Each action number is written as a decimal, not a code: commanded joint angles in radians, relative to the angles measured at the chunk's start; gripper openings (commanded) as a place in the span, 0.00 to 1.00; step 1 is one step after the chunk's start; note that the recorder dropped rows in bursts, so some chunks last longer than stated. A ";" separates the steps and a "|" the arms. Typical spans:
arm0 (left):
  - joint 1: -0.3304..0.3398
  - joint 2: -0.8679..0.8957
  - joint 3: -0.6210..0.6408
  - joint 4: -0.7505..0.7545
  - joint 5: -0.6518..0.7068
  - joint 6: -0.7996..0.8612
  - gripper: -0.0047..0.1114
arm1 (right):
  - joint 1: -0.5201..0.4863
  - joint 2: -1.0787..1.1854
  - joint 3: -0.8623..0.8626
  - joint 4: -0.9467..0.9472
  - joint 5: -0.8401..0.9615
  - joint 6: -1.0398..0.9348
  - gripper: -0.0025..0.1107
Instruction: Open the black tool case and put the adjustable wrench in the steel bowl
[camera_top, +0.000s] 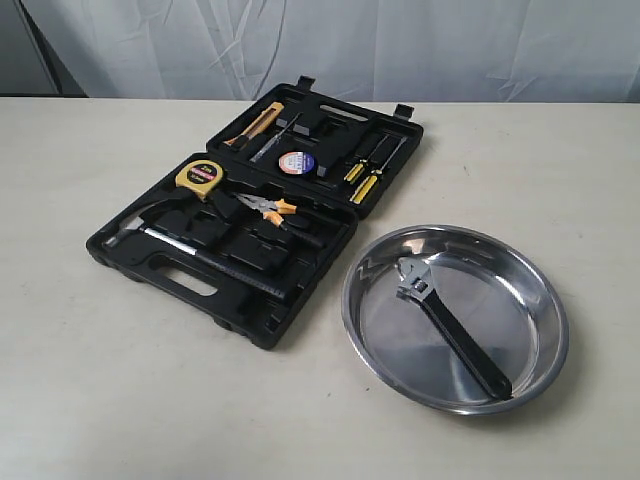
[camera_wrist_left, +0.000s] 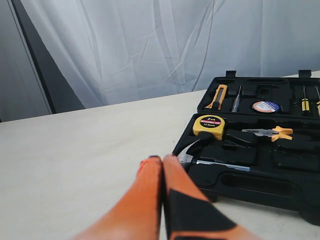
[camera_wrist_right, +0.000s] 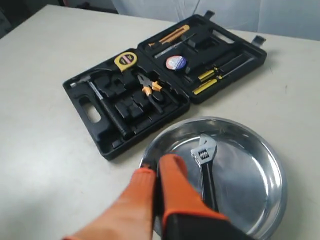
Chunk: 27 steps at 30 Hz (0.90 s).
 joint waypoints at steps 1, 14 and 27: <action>-0.001 0.004 -0.002 -0.002 -0.006 -0.001 0.04 | -0.008 -0.104 0.011 -0.040 -0.047 -0.010 0.05; -0.001 0.004 -0.002 -0.002 -0.006 -0.001 0.04 | -0.300 -0.485 0.564 -0.022 -0.690 -0.013 0.05; -0.001 0.004 -0.002 -0.002 -0.004 -0.001 0.04 | -0.380 -0.489 0.720 -0.021 -0.687 -0.010 0.05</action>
